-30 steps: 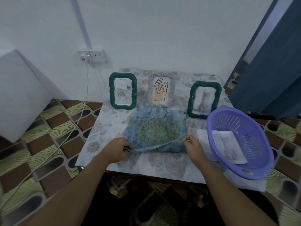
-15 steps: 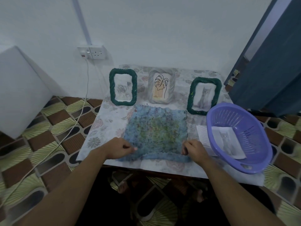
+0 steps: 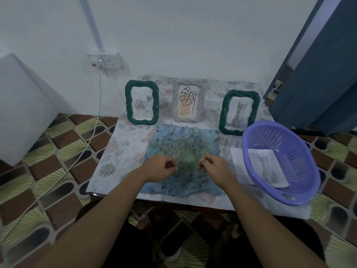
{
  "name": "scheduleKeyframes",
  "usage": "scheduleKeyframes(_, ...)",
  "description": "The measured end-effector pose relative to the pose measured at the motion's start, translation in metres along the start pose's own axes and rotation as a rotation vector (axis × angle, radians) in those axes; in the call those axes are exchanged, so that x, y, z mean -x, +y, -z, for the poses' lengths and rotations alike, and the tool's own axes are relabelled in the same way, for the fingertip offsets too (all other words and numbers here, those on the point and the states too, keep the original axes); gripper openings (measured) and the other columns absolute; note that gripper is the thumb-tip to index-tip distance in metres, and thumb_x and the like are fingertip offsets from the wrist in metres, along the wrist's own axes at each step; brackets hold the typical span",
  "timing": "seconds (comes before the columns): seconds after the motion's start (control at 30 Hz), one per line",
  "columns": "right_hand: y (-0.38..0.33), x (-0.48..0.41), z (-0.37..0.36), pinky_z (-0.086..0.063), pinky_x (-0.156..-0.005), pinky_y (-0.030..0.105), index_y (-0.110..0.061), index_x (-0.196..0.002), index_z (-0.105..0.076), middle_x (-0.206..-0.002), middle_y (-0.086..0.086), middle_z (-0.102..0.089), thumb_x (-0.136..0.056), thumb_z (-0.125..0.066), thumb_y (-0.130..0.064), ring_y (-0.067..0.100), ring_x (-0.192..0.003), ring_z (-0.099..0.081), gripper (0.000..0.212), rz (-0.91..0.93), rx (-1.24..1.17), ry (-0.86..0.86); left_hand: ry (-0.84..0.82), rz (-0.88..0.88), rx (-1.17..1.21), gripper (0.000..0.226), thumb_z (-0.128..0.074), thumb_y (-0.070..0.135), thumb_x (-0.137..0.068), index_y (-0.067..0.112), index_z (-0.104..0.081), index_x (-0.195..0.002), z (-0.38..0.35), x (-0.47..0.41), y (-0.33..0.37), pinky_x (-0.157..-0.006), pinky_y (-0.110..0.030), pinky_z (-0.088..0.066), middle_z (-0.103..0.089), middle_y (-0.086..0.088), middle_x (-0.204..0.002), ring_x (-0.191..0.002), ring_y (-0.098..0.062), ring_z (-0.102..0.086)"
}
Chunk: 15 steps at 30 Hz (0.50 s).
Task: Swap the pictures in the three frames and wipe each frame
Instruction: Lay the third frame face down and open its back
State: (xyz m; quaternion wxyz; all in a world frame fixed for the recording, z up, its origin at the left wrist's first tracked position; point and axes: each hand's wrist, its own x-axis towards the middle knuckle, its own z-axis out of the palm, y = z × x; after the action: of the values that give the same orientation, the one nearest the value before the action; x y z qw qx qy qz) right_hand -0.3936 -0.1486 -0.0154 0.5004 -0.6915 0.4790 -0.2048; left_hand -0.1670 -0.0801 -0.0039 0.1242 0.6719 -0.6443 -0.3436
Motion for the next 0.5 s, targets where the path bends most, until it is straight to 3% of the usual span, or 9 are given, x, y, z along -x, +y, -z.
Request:
scheduleKeyframes(0.13, -0.025, -0.013, -0.004, -0.050, -0.077, 0.035, -0.015, -0.087, -0.061, -0.088, 0.007, -0.068, -0.101, -0.048, -0.010, 0.019, -0.079, -0.061, 0.020, -0.042, -0.234, 0.089, 0.164, -0.028, 0.106, 0.018, -0.059, 0.031, -0.097, 0.021, -0.070, -0.107, -0.001, -0.022, 0.034, -0.067, -0.010, -0.039, -0.065, 0.007, -0.095, -0.081, -0.001, -0.057)
scheduleKeyframes(0.27, -0.040, -0.029, 0.009, -0.050, -0.082, 0.037, -0.020, -0.088, -0.061, -0.095, 0.003, -0.068, -0.094, -0.051, -0.007, 0.017, -0.084, -0.060, 0.017, -0.069, -0.362, 0.302, 0.266, -0.038, 0.146, 0.019, -0.059, 0.026, -0.097, 0.019, -0.070, -0.110, 0.001, -0.048, 0.065, -0.082, -0.027, -0.049, -0.070, 0.001, -0.105, -0.095, -0.014, -0.063)
scheduleKeyframes(0.4, -0.046, -0.049, 0.032, -0.045, -0.074, 0.030, -0.021, -0.102, -0.061, -0.100, 0.001, -0.064, -0.089, -0.055, -0.015, 0.016, -0.086, -0.056, 0.016, -0.178, -0.458, 0.415, 0.285, -0.082, 0.146, 0.021, -0.059, 0.022, -0.096, 0.016, -0.069, -0.113, 0.004, -0.078, 0.093, -0.081, -0.023, -0.046, -0.070, 0.000, -0.107, -0.091, -0.010, -0.061)
scheduleKeyframes(0.5, -0.046, -0.066, 0.057, -0.047, -0.080, 0.034, -0.024, -0.108, -0.056, -0.106, 0.000, -0.063, -0.085, -0.057, -0.019, 0.018, -0.094, -0.058, 0.024, -0.202, -0.471, 0.481, 0.331, -0.098, 0.101, 0.025, -0.061, 0.024, -0.094, 0.015, -0.065, -0.117, 0.004, -0.112, 0.113, -0.083, -0.024, -0.044, -0.066, -0.003, -0.113, -0.093, -0.010, -0.056)
